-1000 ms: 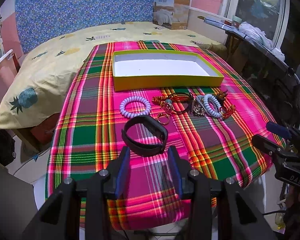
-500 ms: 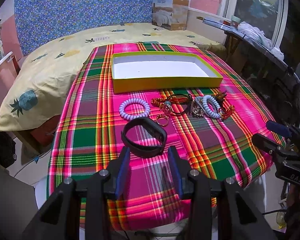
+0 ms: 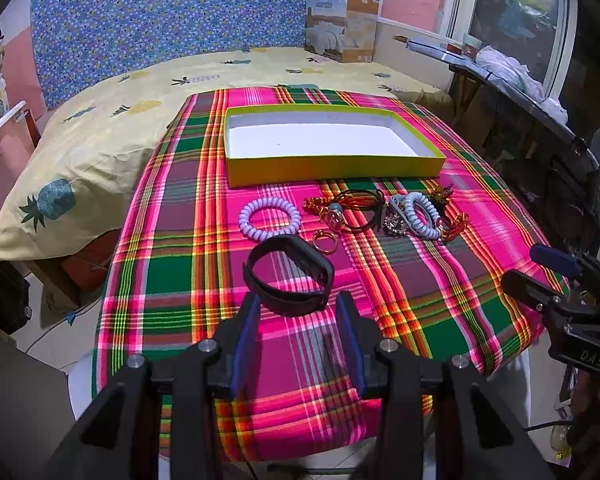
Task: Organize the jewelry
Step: 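Move the left gripper toward the black watch band on the cloth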
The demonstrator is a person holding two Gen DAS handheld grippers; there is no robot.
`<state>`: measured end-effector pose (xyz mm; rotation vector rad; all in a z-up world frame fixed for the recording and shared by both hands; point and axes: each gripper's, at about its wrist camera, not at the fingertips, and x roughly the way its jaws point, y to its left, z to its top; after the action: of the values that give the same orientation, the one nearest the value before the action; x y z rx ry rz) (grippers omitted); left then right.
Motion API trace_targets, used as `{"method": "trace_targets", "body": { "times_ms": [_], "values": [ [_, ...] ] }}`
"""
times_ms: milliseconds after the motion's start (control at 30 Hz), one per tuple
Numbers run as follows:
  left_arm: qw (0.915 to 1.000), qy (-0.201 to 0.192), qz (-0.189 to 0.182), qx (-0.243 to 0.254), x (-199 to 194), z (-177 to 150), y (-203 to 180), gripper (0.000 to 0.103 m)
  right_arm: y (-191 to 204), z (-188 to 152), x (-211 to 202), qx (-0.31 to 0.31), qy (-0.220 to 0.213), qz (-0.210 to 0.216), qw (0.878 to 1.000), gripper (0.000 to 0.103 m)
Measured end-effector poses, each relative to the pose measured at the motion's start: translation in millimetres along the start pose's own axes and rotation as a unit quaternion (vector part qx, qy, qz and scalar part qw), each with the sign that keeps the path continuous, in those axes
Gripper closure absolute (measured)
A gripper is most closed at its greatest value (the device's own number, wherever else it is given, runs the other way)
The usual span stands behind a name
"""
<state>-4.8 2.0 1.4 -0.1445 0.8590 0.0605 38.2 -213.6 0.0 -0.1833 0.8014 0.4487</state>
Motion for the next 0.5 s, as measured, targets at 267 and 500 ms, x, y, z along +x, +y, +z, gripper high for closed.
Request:
{"method": "trace_targets", "body": {
  "times_ms": [267,500],
  "values": [
    [1.0000,0.001,-0.001,-0.002,0.1,-0.3,0.0,0.062,1.1,2.5,-2.8,0.001,0.000,0.001,1.000,0.028],
    [1.0000,-0.001,-0.003,-0.003,0.1,-0.4,0.4,0.062,-1.4,0.8,1.0,0.000,0.000,0.000,1.000,0.028]
  ]
}}
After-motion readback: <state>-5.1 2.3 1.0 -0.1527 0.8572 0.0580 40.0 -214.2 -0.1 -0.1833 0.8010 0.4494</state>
